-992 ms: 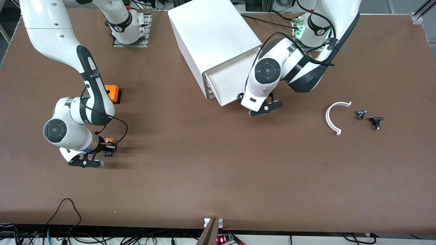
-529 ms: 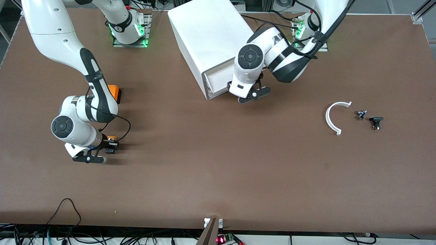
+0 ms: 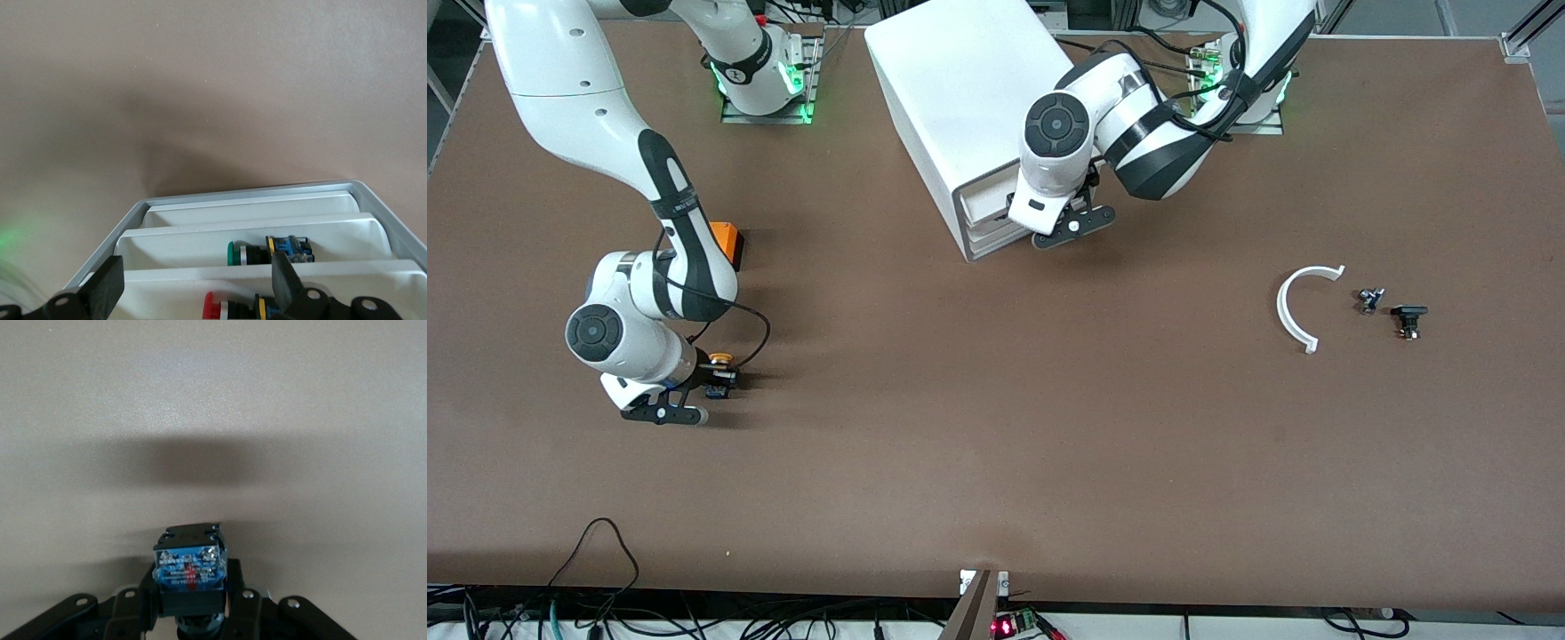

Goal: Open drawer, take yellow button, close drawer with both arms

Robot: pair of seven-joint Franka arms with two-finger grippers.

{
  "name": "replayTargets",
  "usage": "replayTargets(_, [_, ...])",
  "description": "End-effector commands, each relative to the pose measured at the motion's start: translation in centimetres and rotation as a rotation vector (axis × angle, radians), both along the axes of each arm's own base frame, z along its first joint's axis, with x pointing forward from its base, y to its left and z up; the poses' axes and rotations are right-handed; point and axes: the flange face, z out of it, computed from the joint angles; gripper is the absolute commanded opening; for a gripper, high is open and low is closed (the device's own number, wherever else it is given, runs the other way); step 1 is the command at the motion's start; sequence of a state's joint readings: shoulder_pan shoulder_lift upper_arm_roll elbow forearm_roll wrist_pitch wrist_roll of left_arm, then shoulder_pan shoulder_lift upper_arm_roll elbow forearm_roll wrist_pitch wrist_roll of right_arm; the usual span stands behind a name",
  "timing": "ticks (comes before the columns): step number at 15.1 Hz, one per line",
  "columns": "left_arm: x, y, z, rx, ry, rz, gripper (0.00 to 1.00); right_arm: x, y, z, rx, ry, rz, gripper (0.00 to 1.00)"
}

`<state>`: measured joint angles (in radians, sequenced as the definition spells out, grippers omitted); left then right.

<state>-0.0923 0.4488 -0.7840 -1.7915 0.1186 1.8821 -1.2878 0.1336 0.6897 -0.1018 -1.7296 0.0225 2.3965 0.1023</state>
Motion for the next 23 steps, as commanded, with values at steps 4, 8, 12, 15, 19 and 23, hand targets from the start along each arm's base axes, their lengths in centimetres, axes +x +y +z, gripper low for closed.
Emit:
replayTargets(4, [-2.2, -1.0, 0.2, 0.012, -0.018, -0.019, 0.98, 0.5, 0.2, 2.9, 0.021, -0.042, 0.013, 0.99])
replayTargets(8, [-3.1, -1.6, 0.1, 0.006, -0.008, -0.033, 0.98, 0.7, -0.2, 7.6, 0.024, -0.071, 0.018, 0.99])
replayTargets(12, [-3.5, -1.9, 0.0, 0.005, -0.005, -0.041, 0.98, 0.4, -0.2, 12.9, 0.033, -0.089, 0.020, 0.99])
replayTargets(15, [-4.2, -2.4, -0.3, 0.000, 0.016, -0.045, 0.99, -0.4, 0.2, 16.8, 0.042, -0.076, 0.014, 0.99])
replayTargets(19, [-4.9, -3.0, -0.4, -0.001, 0.019, -0.061, 0.99, -2.2, 0.3, 23.0, 0.052, -0.067, 0.019, 0.99])
replayTargets(23, [-5.1, -3.1, -0.4, 0.000, 0.020, -0.065, 0.99, -4.0, 0.1, 28.1, 0.058, -0.079, 0.023, 0.99])
